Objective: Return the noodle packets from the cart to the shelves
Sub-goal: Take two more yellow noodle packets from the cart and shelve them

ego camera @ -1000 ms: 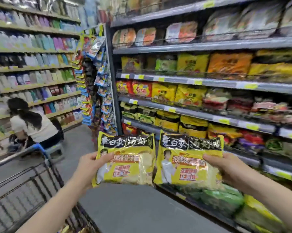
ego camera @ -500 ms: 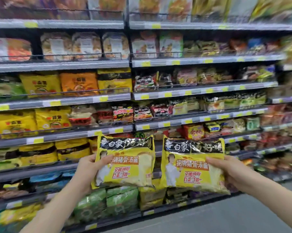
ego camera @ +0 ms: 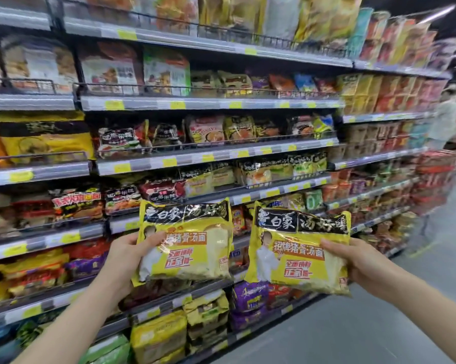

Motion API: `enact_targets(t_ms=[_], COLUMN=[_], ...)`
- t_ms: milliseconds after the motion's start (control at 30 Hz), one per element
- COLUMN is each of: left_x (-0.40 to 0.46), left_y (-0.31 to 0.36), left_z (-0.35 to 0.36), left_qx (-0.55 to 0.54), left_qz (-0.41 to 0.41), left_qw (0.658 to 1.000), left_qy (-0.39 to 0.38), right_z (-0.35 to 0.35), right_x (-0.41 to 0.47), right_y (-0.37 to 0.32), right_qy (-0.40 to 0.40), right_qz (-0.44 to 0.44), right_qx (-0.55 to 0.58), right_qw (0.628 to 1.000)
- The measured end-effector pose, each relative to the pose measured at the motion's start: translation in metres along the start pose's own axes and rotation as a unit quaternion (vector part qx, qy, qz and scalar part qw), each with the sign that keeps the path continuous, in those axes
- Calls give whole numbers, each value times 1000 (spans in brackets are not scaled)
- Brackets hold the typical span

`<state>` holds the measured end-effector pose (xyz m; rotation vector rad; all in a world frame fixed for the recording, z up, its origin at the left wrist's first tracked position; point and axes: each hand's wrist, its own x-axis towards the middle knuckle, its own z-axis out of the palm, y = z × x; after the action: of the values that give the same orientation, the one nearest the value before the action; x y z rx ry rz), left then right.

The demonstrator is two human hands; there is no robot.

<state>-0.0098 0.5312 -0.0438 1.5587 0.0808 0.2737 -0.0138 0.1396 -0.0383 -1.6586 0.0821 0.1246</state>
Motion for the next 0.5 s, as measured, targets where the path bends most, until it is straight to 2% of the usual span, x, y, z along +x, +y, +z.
enact_targets(t_ms=[367, 500], left_x=[96, 150], left_y=[-6, -17], left_z=[59, 77], left_qx=[25, 16], left_qz=[-15, 11], left_qw=[999, 1000], left_qy=[-27, -13], right_z=[-39, -42], right_x=[121, 184], right_y=[-10, -18], right_qy=[-48, -61], right_qz=[-18, -17], right_qx=[26, 14], right_qw=[998, 998])
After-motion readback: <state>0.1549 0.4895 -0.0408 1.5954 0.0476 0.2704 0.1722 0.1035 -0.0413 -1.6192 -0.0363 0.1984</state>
